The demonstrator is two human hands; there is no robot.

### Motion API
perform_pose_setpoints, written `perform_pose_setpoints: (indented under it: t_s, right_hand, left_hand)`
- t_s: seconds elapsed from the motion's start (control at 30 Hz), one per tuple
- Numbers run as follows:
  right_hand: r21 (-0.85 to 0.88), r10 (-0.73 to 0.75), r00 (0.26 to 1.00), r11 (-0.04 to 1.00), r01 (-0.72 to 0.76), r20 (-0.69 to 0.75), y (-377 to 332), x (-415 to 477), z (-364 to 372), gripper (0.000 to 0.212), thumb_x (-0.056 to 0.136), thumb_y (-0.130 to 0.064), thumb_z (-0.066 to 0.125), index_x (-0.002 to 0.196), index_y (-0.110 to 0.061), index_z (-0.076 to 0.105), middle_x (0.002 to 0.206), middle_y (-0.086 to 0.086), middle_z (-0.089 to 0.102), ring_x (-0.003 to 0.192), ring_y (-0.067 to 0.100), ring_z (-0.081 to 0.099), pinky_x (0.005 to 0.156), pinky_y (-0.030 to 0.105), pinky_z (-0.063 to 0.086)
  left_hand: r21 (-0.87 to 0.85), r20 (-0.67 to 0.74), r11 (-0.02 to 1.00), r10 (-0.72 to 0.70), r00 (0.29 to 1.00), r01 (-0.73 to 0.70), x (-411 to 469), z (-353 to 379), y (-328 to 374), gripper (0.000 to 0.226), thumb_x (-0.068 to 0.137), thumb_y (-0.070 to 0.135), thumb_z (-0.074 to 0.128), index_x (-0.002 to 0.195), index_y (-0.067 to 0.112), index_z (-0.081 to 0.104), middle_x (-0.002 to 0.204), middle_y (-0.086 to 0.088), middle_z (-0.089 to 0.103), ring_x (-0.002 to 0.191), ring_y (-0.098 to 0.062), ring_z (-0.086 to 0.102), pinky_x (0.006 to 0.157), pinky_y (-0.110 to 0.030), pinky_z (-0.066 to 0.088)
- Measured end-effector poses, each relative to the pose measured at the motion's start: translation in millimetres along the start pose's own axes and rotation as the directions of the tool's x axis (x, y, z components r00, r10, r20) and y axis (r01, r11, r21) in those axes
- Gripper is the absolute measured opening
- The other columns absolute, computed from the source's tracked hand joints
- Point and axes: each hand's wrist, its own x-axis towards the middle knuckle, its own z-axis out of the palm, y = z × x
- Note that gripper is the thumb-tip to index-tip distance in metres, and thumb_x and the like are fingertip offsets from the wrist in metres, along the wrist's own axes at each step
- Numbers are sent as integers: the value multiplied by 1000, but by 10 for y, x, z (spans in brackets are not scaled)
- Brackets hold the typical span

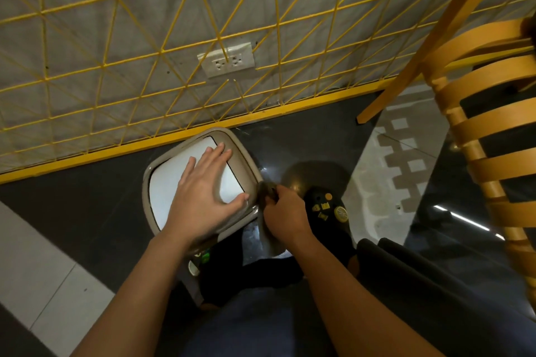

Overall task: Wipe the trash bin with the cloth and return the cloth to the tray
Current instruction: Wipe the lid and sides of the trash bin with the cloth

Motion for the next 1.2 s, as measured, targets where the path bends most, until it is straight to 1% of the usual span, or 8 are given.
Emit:
perform_pose_setpoints:
  t_s: [0.1, 0.27, 0.47, 0.67, 0.9, 0.97, 1.1, 1.2]
  right_hand:
    - [-13, -37, 999, 999, 37, -3, 3, -53, 98, 26, 96, -13, 44, 114, -3, 59, 114, 13, 63, 105, 22, 60, 73, 17, 39]
    - [43, 11, 999, 999, -13, 52, 79, -164, 299, 26, 96, -16, 44, 113, -4, 59, 114, 14, 62, 106, 23, 59, 82, 23, 42]
    - [125, 63, 997, 990, -68, 41, 50, -148, 311, 26, 96, -15, 45, 116, -9, 59, 115, 10, 63, 107, 20, 59, 92, 28, 47]
    - [22, -38, 999, 999, 39, -33, -313, 133, 203, 27, 96, -13, 45, 116, 0, 58, 116, 16, 63, 107, 25, 60, 59, 3, 29]
    - [-186, -146, 989, 972, 141, -9, -518, 342, 141, 25, 93, -11, 47, 111, 2, 58, 115, 16, 62, 102, 24, 59, 67, 13, 35]
    - [-135, -95, 995, 986, 96, 16, -396, 250, 150, 24, 94, -9, 46, 111, 0, 59, 112, 14, 64, 92, 18, 59, 60, 6, 36]
    - [-25, 24, 998, 999, -23, 53, -115, 14, 231, 21, 92, -6, 46, 104, -6, 63, 99, 9, 65, 86, 15, 59, 57, 9, 38]
    - [-1, 44, 999, 999, -44, 22, -119, 0, 269, 22, 92, -6, 46, 105, -6, 64, 99, 10, 65, 93, 19, 62, 63, 13, 43]
  left_hand:
    - [6, 50, 1000, 28, 998, -28, 38, -117, -57, 90, 61, 66, 41, 142, 29, 29, 153, 9, 20, 141, -8, 2, 114, -35, -9]
    - [2, 144, 998, 59, 988, -60, -8, -230, -161, 86, 59, 62, 40, 140, 34, 29, 153, 15, 18, 143, -14, 0, 113, -38, -12]
    - [98, -34, 995, 36, 999, -33, -46, -20, -140, 71, 82, 60, 22, 144, 27, 25, 152, 10, 20, 139, -6, 4, 115, -37, 0]
    - [103, -74, 994, 26, 997, -18, -41, 31, -131, 69, 81, 56, 23, 143, 26, 30, 151, 10, 26, 136, -3, 7, 114, -35, 0]
    - [126, -57, 992, 7, 998, 0, -29, 28, -142, 70, 81, 57, 21, 144, 27, 27, 151, 11, 24, 141, -10, 11, 114, -37, -1]
    - [128, -54, 992, -2, 999, 9, -27, 27, -130, 70, 81, 58, 20, 144, 28, 25, 151, 11, 23, 141, -10, 11, 114, -37, -2]
    - [124, -54, 992, -20, 998, 26, -15, 30, -105, 71, 80, 58, 18, 144, 28, 26, 152, 11, 23, 142, -12, 12, 115, -37, -2]
    - [135, -58, 990, -21, 998, 29, -7, 38, -115, 71, 80, 58, 19, 143, 29, 27, 151, 11, 24, 142, -12, 13, 114, -36, -3]
